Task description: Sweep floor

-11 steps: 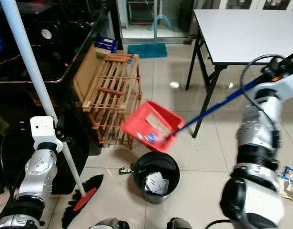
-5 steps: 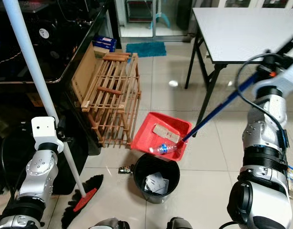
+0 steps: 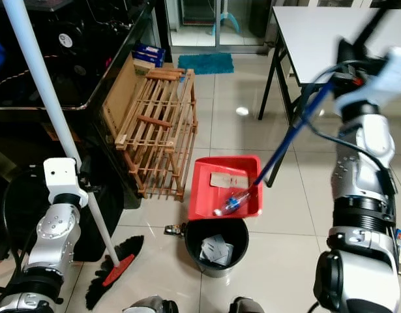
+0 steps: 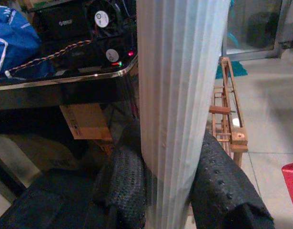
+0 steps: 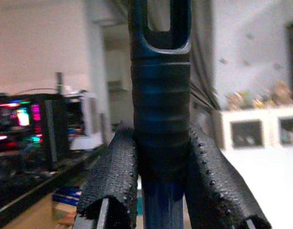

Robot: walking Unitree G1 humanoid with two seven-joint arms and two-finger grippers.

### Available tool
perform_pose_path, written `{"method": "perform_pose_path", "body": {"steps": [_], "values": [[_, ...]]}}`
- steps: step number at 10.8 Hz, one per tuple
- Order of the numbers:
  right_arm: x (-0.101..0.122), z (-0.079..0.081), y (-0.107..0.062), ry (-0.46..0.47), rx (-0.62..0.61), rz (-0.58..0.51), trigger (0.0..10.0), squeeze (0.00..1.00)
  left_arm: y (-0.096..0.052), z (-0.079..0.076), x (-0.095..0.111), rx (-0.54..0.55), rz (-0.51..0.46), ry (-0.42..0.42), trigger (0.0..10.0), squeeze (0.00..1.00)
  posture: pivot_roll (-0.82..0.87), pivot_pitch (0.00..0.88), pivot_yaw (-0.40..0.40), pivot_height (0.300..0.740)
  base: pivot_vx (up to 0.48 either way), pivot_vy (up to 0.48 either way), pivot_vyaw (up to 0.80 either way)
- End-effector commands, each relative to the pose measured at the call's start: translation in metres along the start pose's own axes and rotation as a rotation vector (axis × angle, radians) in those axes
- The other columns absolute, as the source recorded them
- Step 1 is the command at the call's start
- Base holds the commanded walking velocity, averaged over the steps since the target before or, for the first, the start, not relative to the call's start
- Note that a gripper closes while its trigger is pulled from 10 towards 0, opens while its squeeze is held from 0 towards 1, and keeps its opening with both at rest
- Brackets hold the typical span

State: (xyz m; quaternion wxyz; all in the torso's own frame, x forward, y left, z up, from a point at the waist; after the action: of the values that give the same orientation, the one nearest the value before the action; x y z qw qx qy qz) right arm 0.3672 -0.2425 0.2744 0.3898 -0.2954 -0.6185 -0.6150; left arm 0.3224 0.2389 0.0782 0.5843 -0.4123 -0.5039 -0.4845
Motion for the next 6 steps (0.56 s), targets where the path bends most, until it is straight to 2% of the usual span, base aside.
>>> {"method": "perform_pose_path", "body": {"steps": [1,2,3,6], "values": [[0.019,0.012,0.005,-0.042,0.064,-0.086,10.0,0.0,-0.001,-0.002,-0.003,-0.008,0.01,0.004,10.0,0.0,-0.01,0.062,0.049,0.74,0.0,0.0,0.0],[0.021,0.021,0.006,-0.048,0.1,-0.1,10.0,0.0,-0.001,-0.002,-0.002,-0.007,0.009,0.004,10.0,0.0,-0.01,0.064,0.048,0.74,0.0,0.0,0.0],[0.036,0.057,0.007,-0.077,0.239,-0.186,10.0,0.0,-0.001,-0.001,-0.002,-0.003,0.005,0.004,10.0,0.0,-0.01,0.067,0.047,0.74,0.0,0.0,0.0],[0.066,0.103,0.002,-0.157,0.415,-0.323,10.0,0.0,0.0,0.0,-0.001,0.002,0.003,0.002,10.0,0.0,-0.01,0.073,0.046,0.74,0.0,0.0,0.0]]}}
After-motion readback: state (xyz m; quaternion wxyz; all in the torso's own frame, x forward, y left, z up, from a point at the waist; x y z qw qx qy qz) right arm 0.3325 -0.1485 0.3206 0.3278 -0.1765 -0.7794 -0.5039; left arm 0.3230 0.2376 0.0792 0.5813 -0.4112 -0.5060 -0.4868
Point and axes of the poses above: a point about 5 cm out from each wrist's last joint towards the gripper, its own y axis pointing out of the wrist towards the gripper, its own x axis along the axis of the wrist's last joint, z = x × y, the point moved 2 cm from there along y, pointing out of the wrist towards the gripper
